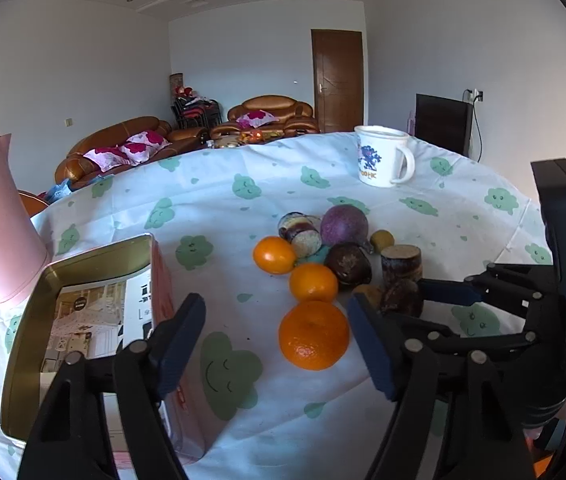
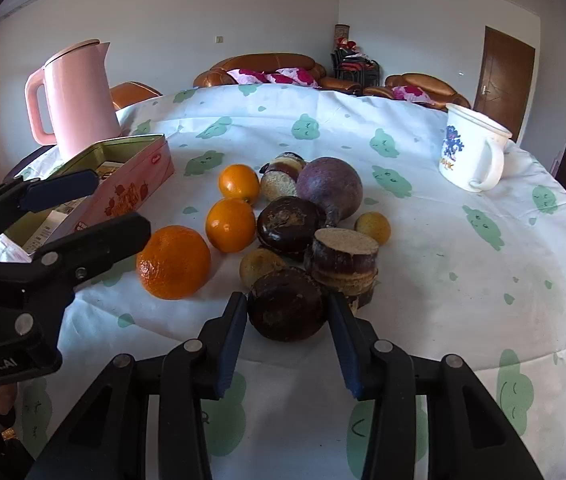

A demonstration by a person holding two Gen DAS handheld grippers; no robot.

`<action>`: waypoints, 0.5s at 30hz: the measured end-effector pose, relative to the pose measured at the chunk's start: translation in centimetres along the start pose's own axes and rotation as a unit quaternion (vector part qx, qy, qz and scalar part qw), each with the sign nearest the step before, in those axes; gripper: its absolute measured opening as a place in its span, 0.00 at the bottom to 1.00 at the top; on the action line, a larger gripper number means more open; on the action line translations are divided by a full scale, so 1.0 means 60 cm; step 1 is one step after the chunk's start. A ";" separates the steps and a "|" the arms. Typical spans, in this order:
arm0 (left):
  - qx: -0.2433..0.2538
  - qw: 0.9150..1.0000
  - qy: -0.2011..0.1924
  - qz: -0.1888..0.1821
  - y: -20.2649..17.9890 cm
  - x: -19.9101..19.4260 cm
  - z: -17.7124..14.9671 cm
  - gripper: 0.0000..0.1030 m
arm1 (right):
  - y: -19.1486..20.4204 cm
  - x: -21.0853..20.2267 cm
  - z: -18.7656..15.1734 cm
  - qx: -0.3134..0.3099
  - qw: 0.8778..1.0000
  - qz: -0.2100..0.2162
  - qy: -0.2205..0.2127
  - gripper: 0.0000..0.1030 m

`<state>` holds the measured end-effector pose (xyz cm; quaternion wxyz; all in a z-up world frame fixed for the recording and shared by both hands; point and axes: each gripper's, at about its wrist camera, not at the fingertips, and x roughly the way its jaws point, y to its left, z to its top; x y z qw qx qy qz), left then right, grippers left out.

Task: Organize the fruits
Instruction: 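Move both tools toward the pile of fruit, then close the left tool on a large orange while the right tool grasps a dark round fruit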

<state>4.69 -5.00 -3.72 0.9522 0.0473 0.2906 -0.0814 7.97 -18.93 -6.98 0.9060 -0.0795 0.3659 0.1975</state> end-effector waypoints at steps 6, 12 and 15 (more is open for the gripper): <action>0.000 0.999 0.023 -0.023 -0.002 0.017 0.002 0.62 | -0.003 0.010 0.002 0.005 1.000 0.020 0.010 0.41; -0.001 0.998 0.045 -0.039 -0.004 0.033 0.001 0.53 | 0.001 -0.012 -0.004 0.006 0.999 -0.006 -0.031 0.41; 0.004 0.998 0.053 -0.045 -0.007 0.038 0.000 0.53 | -0.005 -0.024 -0.007 0.019 0.998 -0.013 -0.056 0.41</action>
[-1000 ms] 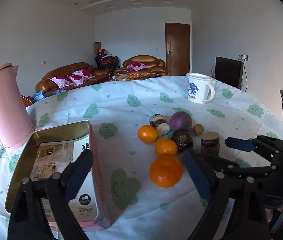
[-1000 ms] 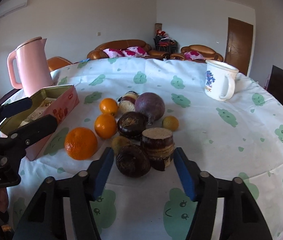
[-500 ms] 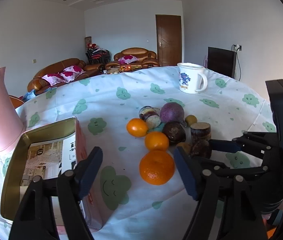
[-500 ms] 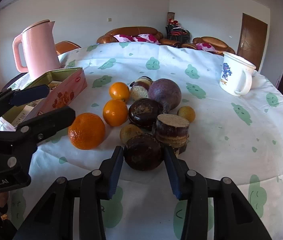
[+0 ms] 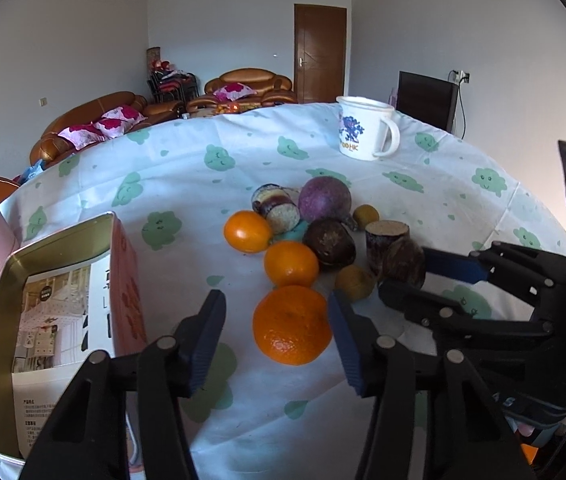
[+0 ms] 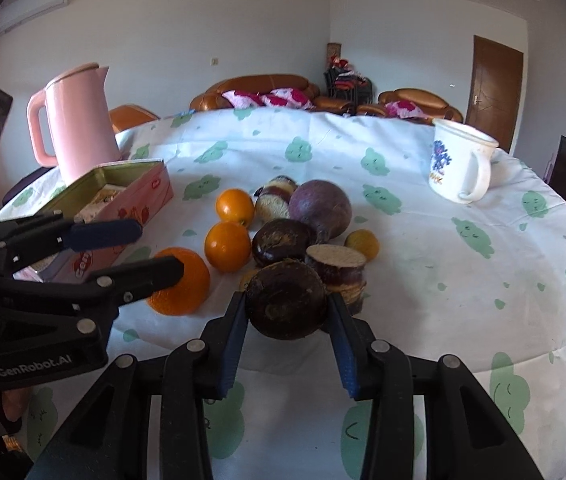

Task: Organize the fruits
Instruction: 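Close the left tool on a large orange while the right tool grasps a dark round fruit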

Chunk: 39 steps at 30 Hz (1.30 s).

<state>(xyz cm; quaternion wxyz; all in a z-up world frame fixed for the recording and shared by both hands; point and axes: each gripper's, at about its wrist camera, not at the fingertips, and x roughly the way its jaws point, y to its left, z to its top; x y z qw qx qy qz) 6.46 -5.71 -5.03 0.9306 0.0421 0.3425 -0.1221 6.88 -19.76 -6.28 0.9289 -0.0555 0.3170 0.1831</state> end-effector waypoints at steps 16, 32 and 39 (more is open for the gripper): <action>-0.008 0.998 0.060 -0.036 0.001 0.046 0.004 0.48 | -0.013 -0.008 0.001 0.020 1.000 0.005 -0.017 0.41; -0.015 0.999 -0.007 -0.040 0.010 0.003 0.008 0.47 | -0.008 -0.031 -0.005 0.010 0.998 0.000 -0.065 0.41; -0.018 0.999 -0.029 -0.030 0.013 -0.010 0.006 0.47 | -0.007 -0.037 -0.007 0.009 0.997 0.000 -0.078 0.41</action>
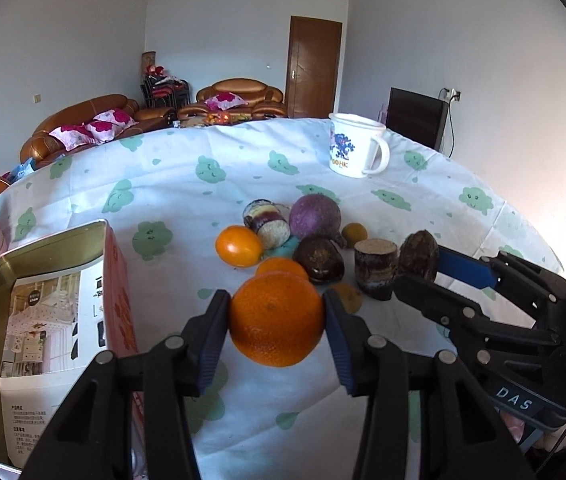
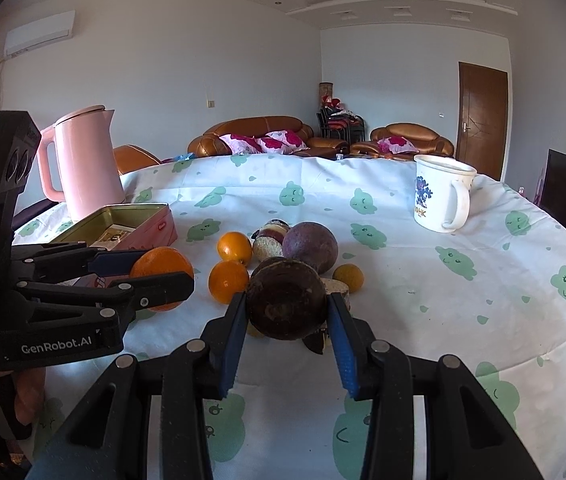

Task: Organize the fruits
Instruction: 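Close the left tool on a large orange while the right tool grasps a dark round fruit, then lift the orange with the left tool while the right tool lifts the dark fruit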

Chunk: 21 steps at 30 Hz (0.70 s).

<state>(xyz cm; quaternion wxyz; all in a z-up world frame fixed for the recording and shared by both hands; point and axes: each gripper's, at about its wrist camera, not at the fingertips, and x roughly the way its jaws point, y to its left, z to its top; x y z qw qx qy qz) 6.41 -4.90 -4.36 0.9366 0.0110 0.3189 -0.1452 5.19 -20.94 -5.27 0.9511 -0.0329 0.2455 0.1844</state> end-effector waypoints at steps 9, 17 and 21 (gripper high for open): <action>-0.005 0.999 -0.031 0.011 0.005 -0.019 -0.001 0.47 | 0.001 -0.008 0.000 -0.003 1.000 0.000 -0.013 0.41; -0.007 0.998 -0.053 0.023 0.005 -0.033 -0.003 0.47 | 0.003 -0.013 -0.004 -0.006 1.000 0.000 -0.023 0.41; -0.012 0.998 -0.064 0.027 0.007 -0.040 -0.003 0.47 | 0.004 -0.017 -0.004 -0.010 1.000 0.000 -0.029 0.41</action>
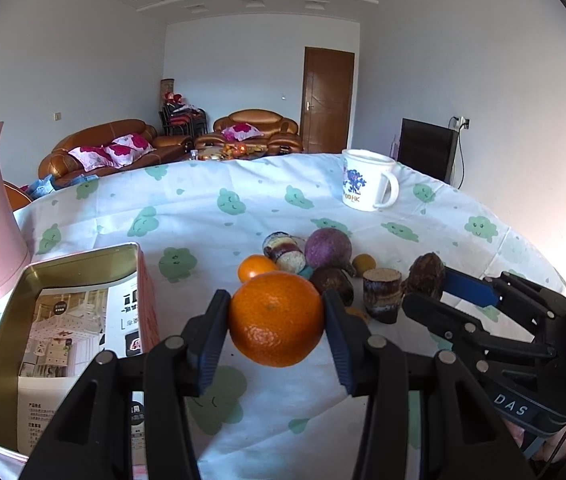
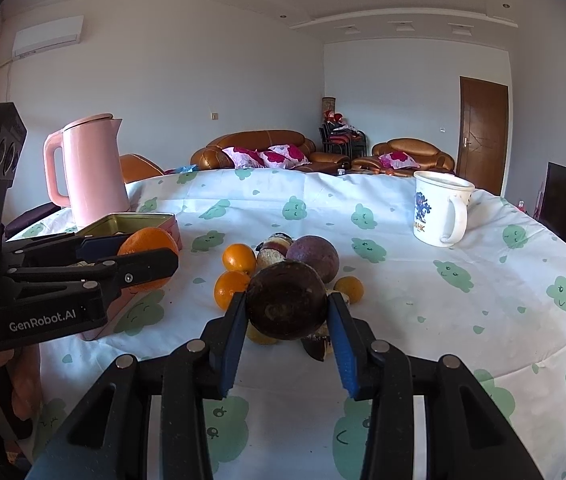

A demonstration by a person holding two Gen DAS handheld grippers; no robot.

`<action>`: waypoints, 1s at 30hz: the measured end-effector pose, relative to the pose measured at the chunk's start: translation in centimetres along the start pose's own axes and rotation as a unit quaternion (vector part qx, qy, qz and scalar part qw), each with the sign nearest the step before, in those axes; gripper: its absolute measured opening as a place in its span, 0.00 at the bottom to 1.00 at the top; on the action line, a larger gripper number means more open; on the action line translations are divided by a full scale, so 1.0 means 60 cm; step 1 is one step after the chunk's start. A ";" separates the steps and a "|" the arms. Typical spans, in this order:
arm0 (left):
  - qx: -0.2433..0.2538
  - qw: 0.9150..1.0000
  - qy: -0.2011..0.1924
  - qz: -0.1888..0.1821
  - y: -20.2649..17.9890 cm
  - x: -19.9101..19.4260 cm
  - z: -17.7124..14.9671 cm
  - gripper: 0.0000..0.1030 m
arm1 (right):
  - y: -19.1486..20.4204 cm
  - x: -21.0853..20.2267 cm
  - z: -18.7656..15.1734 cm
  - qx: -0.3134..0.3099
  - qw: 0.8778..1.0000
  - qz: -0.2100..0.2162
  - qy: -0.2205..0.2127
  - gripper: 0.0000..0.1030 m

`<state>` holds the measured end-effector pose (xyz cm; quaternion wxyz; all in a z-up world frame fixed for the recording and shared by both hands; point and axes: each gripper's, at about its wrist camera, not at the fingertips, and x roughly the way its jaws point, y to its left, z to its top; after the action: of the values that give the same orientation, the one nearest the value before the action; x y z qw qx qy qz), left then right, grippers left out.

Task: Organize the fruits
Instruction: 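Lift the orange with the left tool while the right tool lifts the dark fruit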

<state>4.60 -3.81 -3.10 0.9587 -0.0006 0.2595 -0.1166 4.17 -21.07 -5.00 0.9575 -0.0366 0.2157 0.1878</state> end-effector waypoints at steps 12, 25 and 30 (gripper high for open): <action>0.001 0.999 -0.034 0.016 0.000 -0.022 -0.001 0.47 | 0.004 -0.008 -0.001 -0.007 1.000 0.000 -0.014 0.41; 0.003 0.998 -0.056 0.028 -0.001 -0.034 -0.002 0.47 | 0.007 -0.021 -0.004 -0.013 0.999 -0.001 -0.036 0.41; 0.005 0.997 -0.067 0.033 -0.002 -0.042 -0.004 0.47 | 0.008 -0.024 -0.005 -0.017 0.999 0.000 -0.041 0.41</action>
<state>2.34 -3.34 -2.08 0.9772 0.0044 0.1939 -0.0862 2.67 -21.13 -4.65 0.9648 -0.0445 0.1729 0.1931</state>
